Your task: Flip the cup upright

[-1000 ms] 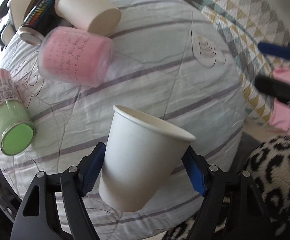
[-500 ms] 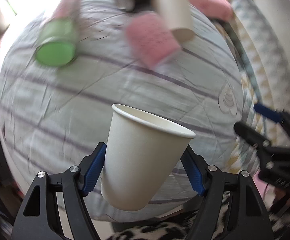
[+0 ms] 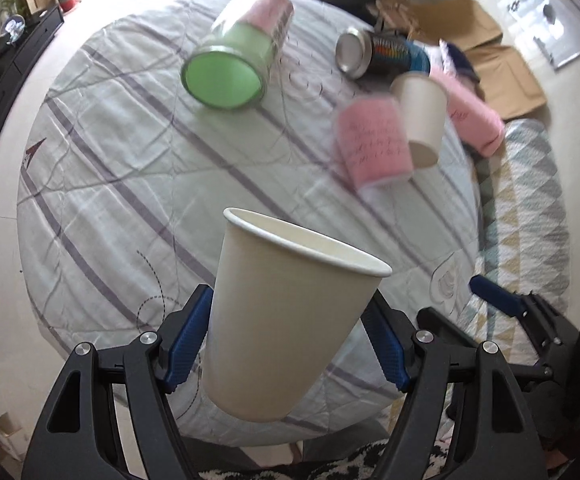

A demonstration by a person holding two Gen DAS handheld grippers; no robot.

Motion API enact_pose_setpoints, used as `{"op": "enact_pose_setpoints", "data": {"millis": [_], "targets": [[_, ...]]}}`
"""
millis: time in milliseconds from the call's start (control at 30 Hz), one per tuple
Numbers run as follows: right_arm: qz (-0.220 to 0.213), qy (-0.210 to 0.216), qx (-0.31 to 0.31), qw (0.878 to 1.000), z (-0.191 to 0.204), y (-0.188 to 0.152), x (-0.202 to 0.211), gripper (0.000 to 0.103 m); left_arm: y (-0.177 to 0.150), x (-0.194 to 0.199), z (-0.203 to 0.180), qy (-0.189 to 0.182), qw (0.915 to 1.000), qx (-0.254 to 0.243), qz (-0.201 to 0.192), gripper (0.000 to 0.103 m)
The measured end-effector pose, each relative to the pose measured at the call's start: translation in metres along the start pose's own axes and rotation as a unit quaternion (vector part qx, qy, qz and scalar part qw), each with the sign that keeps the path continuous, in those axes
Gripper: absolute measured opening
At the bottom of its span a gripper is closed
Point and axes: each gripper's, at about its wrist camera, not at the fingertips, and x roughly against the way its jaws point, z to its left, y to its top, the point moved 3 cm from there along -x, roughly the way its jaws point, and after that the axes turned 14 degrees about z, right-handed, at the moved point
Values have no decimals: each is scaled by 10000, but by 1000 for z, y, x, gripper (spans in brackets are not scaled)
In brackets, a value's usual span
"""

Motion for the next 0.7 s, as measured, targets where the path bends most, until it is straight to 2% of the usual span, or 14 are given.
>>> {"op": "enact_pose_setpoints", "data": {"millis": [100,233,300,433,500,600,700], "targets": [[-99,22,27,9999,4,1,3,79,-1,5,-4,36,9994,-79,-338,75],[-280,-35,71,9996,4,3,6,79,3,10,-13,-180,9946,-338,-966,75],[-367,-49,86,9993,2,4,6,79,7,7,-20,-358,9886,-509,-1371,76],[-541,-199,158,9982,-2,2,-1,79,16,-11,-28,-387,9744,-862,-2038,76],[-599,-295,189,9976,-6,0,-6,79,18,-23,-28,-351,9732,-816,-2120,76],[-571,-346,220,9975,-11,-2,-18,79,11,-37,-22,-391,9746,-672,-2099,76],[-506,-337,258,9978,-13,-5,-27,79,2,-40,-19,-281,9772,-518,-2039,78]]}}
